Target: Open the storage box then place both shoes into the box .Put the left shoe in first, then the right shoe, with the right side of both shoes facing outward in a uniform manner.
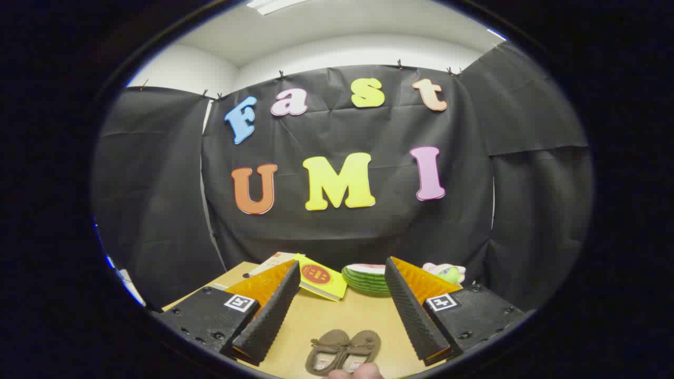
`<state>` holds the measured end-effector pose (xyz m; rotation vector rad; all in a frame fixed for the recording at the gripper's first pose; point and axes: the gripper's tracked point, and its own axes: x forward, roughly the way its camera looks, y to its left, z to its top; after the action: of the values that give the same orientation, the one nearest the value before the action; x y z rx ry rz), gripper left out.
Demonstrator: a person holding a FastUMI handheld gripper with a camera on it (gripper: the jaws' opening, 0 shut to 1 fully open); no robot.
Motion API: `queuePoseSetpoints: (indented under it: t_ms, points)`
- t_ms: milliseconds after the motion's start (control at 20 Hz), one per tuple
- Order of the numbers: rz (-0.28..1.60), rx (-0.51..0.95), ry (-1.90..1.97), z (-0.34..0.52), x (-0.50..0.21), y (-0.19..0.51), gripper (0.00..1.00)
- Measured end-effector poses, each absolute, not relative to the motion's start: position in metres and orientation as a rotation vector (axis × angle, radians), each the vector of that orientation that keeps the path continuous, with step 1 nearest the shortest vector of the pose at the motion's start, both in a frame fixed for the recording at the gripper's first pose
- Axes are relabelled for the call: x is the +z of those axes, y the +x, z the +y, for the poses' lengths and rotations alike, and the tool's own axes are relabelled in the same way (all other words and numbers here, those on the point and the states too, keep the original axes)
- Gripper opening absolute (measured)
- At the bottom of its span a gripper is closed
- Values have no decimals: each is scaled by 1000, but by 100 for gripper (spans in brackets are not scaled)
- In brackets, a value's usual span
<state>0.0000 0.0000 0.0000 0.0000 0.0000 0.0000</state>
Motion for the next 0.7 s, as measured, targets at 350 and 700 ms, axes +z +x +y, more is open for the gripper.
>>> queuePoseSetpoints:
  t_ms: [350,700]
  points:
    - [6,6,18,5,0,1,100]
    - [18,14,31,9,-2,2,100]
